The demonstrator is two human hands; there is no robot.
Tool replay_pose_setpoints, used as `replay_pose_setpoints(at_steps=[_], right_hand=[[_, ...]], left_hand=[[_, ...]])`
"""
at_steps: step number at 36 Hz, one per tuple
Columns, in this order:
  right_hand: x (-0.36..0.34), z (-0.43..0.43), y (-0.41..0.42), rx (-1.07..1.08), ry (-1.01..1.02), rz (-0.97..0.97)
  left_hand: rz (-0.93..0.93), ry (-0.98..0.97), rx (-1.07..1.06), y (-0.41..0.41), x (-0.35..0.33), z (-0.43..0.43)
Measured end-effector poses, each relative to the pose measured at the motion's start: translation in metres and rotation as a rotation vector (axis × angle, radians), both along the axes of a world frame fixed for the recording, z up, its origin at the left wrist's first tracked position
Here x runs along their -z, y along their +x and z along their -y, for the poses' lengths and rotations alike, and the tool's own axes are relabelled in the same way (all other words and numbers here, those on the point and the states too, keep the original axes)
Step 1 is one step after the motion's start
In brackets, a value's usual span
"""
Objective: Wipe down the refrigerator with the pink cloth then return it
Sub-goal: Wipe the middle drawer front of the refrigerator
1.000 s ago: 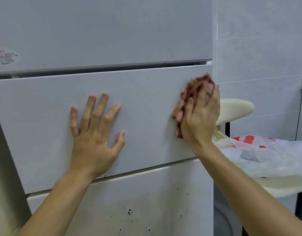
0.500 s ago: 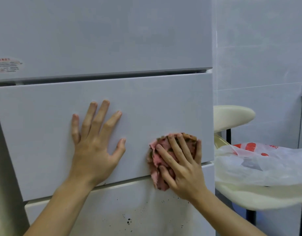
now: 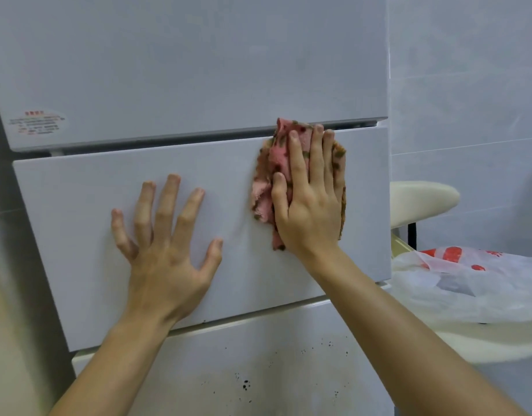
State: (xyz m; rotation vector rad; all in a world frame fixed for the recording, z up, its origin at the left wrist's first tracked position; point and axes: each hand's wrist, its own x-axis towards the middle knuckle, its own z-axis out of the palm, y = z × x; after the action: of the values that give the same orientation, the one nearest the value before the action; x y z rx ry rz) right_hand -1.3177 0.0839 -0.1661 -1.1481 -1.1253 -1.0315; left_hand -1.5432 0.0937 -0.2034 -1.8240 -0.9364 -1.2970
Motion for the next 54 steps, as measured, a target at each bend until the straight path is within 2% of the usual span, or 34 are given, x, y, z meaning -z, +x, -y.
replay_pose_setpoints(at_steps=[3,10,13,18,24,27,37,43,50,54], right_hand=[[0.021,0.002,-0.007,-0.008,-0.006,0.038],[0.134,0.011,-0.007,0.011,-0.144,0.39],[0.142,0.013,-0.003,-0.01,-0.142,0.436],[0.107,0.012,-0.006,-0.036,-0.13,0.401],[0.009,-0.003,-0.048,-0.082,0.004,0.065],[-0.001,-0.009,-0.069,-0.064,0.041,-0.05],[0.128,0.005,-0.082,-0.063,-0.173,0.277],[0.115,0.007,-0.065,-0.078,-0.173,0.404],[0.014,-0.009,-0.098,-0.036,-0.003,0.064],[0.006,-0.014,-0.12,-0.001,0.02,-0.018]], left_hand=[[0.002,-0.007,0.017,-0.004,0.001,-0.001],[0.009,0.001,0.046,-0.004,0.005,-0.001],[0.047,-0.004,0.058,-0.008,0.01,0.001],[0.043,0.011,0.008,-0.019,0.014,-0.001],[0.061,0.034,-0.014,-0.038,0.011,-0.006],[0.091,0.015,-0.029,-0.049,0.013,-0.01],[0.093,-0.016,-0.048,-0.067,0.026,-0.017],[0.054,-0.035,-0.064,-0.073,0.026,-0.014],[0.009,-0.072,-0.03,-0.098,0.022,-0.015],[-0.009,-0.076,-0.01,-0.102,0.025,-0.017]])
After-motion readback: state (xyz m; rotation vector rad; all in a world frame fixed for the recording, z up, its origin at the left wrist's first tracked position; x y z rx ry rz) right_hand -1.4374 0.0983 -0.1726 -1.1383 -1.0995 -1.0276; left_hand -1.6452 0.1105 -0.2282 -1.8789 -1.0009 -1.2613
